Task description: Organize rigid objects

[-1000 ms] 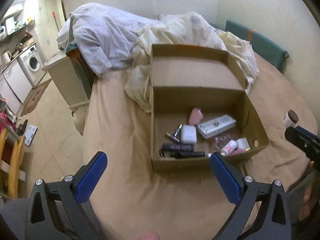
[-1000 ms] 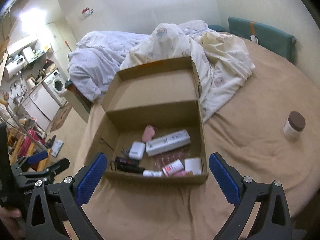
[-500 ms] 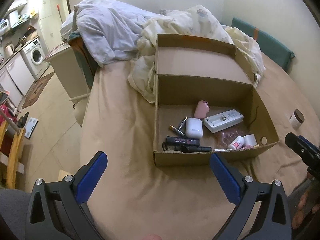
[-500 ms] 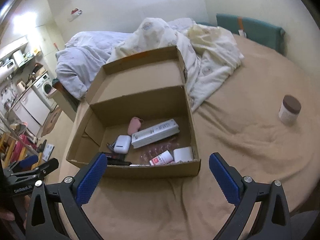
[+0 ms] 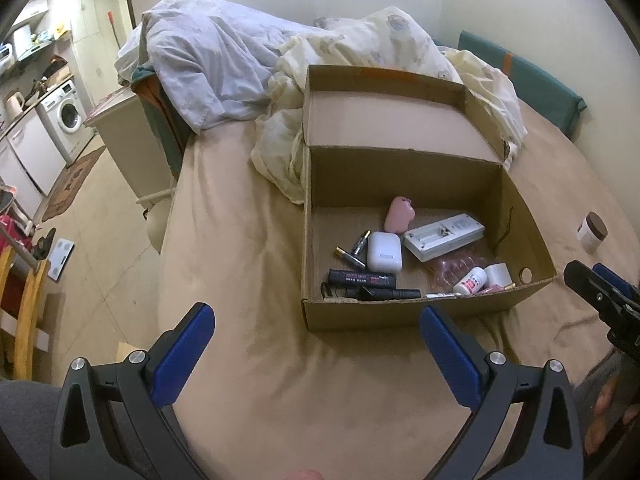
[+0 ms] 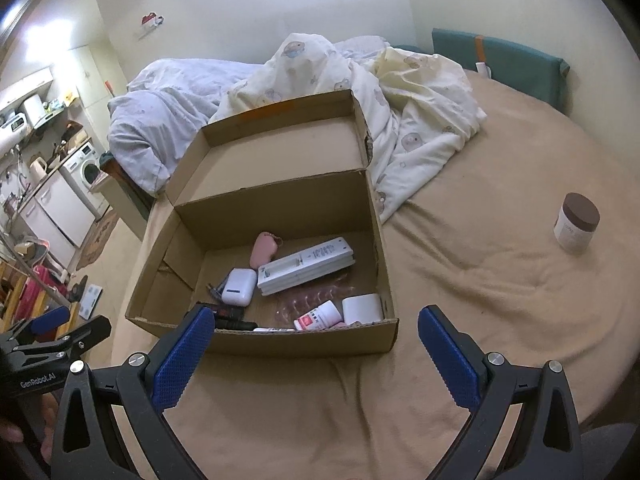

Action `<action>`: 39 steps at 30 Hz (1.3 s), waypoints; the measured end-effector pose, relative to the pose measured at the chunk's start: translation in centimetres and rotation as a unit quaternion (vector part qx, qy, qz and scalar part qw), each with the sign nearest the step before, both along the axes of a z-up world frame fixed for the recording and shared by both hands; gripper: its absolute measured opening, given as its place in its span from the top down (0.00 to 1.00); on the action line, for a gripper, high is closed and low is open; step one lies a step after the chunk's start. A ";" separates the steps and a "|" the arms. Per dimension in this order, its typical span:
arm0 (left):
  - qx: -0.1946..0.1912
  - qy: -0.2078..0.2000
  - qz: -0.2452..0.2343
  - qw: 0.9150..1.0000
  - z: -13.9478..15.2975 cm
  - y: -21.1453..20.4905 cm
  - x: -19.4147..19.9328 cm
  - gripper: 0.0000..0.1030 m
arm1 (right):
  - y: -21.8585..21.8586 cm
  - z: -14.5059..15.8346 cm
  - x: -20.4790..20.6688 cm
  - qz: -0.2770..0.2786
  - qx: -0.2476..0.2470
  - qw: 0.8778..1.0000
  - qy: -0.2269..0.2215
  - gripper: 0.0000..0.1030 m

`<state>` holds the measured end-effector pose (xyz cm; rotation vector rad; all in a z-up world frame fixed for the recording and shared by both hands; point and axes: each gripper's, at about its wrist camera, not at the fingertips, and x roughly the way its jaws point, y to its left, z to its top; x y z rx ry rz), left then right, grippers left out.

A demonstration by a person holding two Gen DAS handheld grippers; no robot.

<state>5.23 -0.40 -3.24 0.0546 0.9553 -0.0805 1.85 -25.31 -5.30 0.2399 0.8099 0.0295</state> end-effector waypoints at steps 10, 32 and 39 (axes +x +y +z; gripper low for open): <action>0.001 -0.001 0.001 1.000 -0.2 0.1 0.2 0.01 | 0.2 0.0 -0.1 0.001 -0.004 1.000 -0.001 0.00; 0.003 0.001 0.001 1.000 -0.3 0.1 0.2 0.01 | 0.4 -0.1 -0.1 -0.001 -0.007 1.000 -0.001 0.00; 0.003 0.002 0.000 1.000 -0.3 0.1 0.1 0.01 | 0.4 -0.1 -0.1 0.002 -0.007 1.000 -0.001 0.00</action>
